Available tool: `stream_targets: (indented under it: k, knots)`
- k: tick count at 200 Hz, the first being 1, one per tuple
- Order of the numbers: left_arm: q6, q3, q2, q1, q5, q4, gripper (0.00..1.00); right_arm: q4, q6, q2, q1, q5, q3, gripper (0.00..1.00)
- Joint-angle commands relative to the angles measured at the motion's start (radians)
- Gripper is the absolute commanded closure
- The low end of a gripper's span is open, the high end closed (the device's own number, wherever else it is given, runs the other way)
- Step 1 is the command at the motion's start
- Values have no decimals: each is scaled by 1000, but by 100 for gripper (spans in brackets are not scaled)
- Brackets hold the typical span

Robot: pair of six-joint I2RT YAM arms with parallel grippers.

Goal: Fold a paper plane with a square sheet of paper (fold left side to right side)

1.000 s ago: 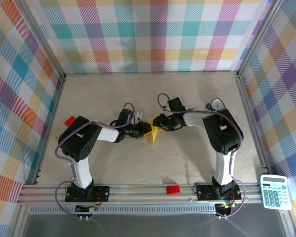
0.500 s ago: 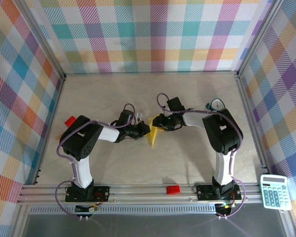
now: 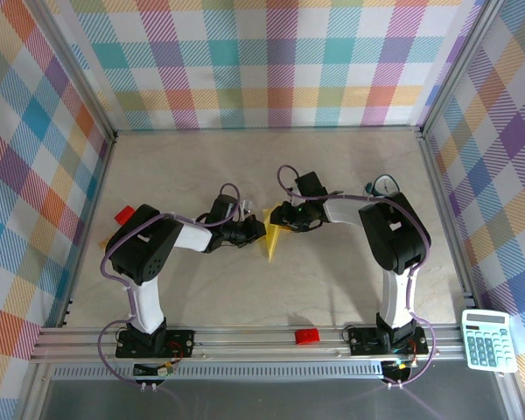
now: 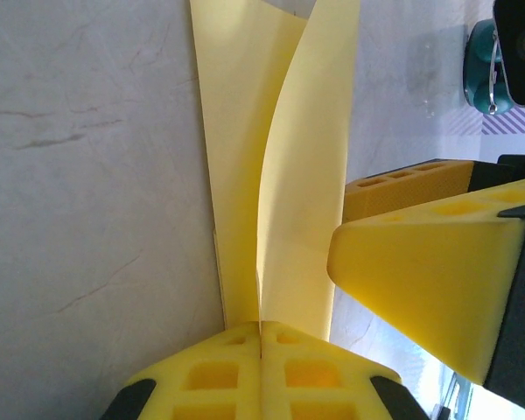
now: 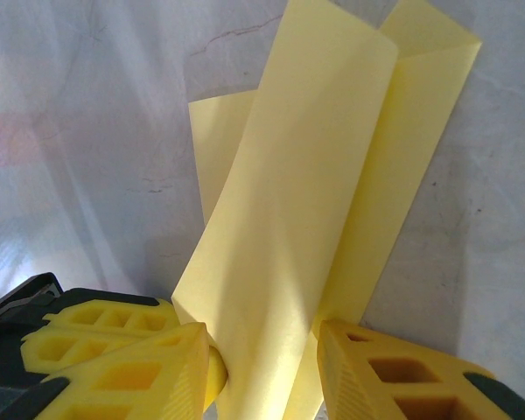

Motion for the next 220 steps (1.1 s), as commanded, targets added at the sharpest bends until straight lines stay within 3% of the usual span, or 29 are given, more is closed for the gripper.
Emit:
stream_targets:
  k: [1, 220]
  knots:
    - [31, -2, 21, 6, -18, -36, 99, -72, -19, 41, 7, 45, -11, 61]
    - [115, 60, 89, -26, -121, -218, 100, -15, 11, -36, 5, 43, -41, 61]
